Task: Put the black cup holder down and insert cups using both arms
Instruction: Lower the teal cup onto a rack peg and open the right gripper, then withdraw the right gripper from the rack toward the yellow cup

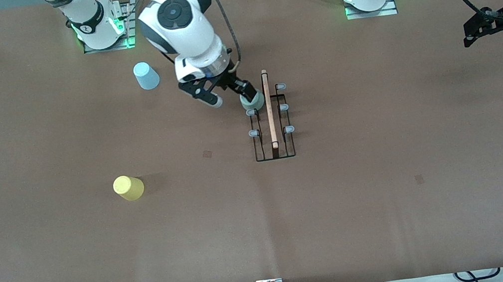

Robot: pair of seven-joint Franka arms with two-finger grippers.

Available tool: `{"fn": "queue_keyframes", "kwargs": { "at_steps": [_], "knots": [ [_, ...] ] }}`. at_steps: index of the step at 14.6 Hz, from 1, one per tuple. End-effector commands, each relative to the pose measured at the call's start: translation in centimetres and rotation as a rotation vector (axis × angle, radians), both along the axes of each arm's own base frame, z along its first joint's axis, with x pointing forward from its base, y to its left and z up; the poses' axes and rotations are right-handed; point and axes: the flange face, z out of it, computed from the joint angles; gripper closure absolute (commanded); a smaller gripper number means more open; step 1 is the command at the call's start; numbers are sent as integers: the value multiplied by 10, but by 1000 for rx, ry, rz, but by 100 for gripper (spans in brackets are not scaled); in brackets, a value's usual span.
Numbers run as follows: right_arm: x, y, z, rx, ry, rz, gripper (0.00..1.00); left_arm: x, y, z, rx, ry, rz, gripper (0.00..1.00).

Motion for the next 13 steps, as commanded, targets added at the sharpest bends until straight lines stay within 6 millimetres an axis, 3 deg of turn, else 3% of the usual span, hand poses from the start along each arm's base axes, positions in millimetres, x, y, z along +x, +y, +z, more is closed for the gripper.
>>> {"fn": "queue_keyframes", "kwargs": {
  "at_steps": [1,5,7,8,11,13],
  "knots": [
    [24,-71,53,-88,-14,112,0,-1,-5,9,-11,-34,20,0],
    [62,-212,101,-198,17,365,0,1,-3,31,39,-38,-3,0],
    [82,-298,115,-217,13,492,0,4,-4,30,40,-6,2,0],
    [93,-352,122,-223,-9,550,0,4,-4,30,40,-6,3,0],
    [107,-466,151,-241,-49,654,0,4,-4,32,40,-9,-3,0],
    [111,-511,185,-257,-40,613,0,6,-4,36,40,-12,-2,0]
  ]
}}
